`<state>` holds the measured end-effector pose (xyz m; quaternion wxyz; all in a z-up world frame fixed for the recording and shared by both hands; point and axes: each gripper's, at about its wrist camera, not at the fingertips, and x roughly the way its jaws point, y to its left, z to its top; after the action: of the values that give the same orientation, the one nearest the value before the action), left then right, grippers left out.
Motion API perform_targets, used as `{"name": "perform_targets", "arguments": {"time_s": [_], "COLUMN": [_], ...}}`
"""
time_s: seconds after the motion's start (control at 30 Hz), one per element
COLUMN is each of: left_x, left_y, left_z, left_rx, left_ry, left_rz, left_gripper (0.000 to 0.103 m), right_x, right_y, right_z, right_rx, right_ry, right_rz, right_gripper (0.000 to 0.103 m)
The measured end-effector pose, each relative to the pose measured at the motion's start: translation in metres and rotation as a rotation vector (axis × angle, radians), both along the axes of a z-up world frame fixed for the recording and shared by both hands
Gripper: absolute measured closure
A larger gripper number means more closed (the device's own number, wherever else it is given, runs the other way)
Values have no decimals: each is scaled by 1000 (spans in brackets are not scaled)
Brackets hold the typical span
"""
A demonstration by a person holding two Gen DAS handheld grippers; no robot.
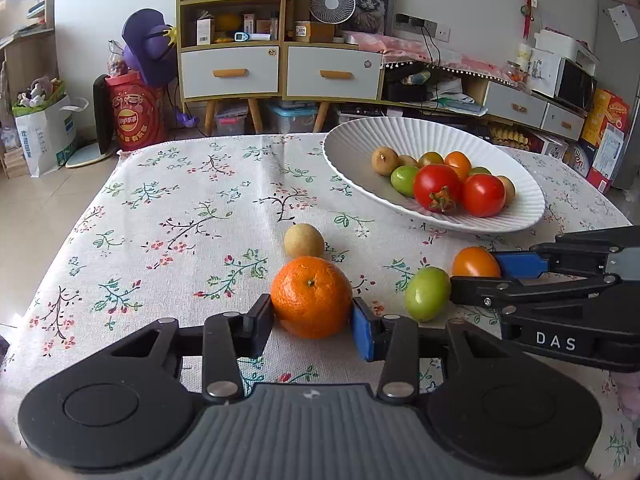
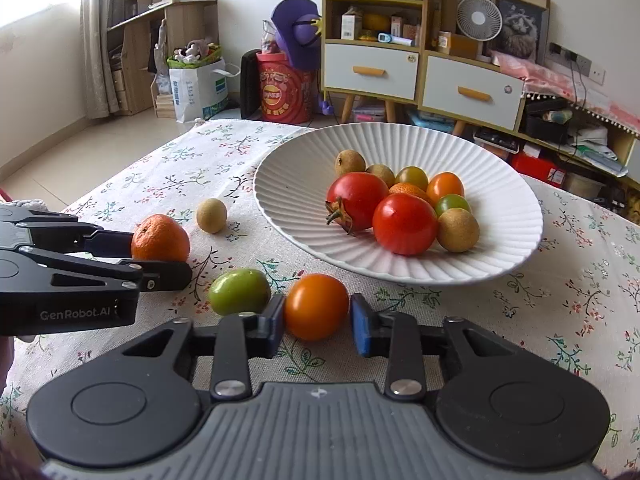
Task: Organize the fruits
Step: 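Close the left tool on the mandarin while the right tool closes on the orange tomato, then carry the mandarin in the left tool and orange tomato in the right tool over the plate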
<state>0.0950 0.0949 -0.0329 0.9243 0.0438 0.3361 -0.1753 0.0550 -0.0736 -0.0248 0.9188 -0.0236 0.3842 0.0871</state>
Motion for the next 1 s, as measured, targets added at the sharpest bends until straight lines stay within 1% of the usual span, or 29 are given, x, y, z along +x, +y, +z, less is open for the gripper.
{"name": "perform_targets", "arguments": {"time_s": [0.37, 0.8, 1.0], "left_x": [-1, 1, 4], "left_y": [-1, -5, -8], "left_z": [2, 19, 26], "left_rx": [-2, -31, -47], "left_ry": [-2, -28, -42], "left_rz": [0, 5, 9], "left_gripper": [64, 64, 64], "right_x": [-6, -9, -6], "right_y": [0, 4, 0], "right_z": [8, 25, 34], "right_rx": [23, 77, 104], "right_ry": [-2, -28, -57], "right_rz": [21, 63, 55], "right_gripper": [74, 75, 75]}}
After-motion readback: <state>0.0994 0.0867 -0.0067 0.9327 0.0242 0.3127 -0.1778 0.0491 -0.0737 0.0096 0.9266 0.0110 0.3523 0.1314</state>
